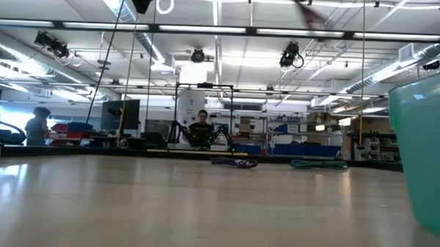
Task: Pick and place USB-C Cables
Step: Put the pink charger cable into the blue bin, then put the green charger cable into the blue bin, then put the purple charger cable into the blue bin
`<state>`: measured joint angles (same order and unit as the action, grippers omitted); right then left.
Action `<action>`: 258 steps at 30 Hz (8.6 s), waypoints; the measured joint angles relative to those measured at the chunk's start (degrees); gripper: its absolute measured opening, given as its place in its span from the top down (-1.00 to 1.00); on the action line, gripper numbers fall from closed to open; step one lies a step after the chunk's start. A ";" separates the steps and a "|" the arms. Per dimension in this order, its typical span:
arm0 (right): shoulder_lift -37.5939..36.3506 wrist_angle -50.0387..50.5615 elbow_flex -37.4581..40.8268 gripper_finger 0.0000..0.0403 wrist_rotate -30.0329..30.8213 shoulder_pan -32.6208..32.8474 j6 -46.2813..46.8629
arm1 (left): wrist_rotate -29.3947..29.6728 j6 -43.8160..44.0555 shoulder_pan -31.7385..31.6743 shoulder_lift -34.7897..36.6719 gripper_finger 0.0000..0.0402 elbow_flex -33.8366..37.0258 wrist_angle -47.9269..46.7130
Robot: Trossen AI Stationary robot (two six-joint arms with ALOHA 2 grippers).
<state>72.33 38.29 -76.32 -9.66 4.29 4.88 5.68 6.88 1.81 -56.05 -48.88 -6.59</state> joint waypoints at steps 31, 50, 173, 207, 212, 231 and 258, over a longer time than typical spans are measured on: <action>33.01 -3.99 -0.08 0.96 -16.53 27.11 31.17 | 2.21 21.34 29.34 -14.70 -0.12 0.00 -24.41; 35.18 -3.47 -0.08 0.03 -15.34 25.58 26.99 | 1.77 30.26 36.82 -20.94 -0.12 0.00 -28.86; 32.36 1.31 -0.10 0.87 -19.48 26.33 24.84 | 39.54 5.71 29.13 -18.45 -0.04 0.48 3.56; 36.22 0.87 -0.15 -0.06 -19.87 25.92 30.07 | 37.98 8.98 29.96 -18.47 -0.04 0.48 0.54; 34.71 8.36 -0.15 -0.03 -18.66 25.88 31.58 | 38.00 9.00 29.94 -18.47 -0.04 0.48 0.48; 18.59 37.19 1.66 -0.01 6.87 27.17 67.64 | 37.98 8.98 29.94 -18.50 -0.04 0.48 0.33; 17.08 6.36 35.48 0.00 -0.89 28.76 93.21 | 37.57 -2.23 29.92 -18.58 -0.04 0.48 -5.17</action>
<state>89.41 44.65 -40.84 -10.55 33.06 98.09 43.24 4.65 31.73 -74.63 -48.40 -11.75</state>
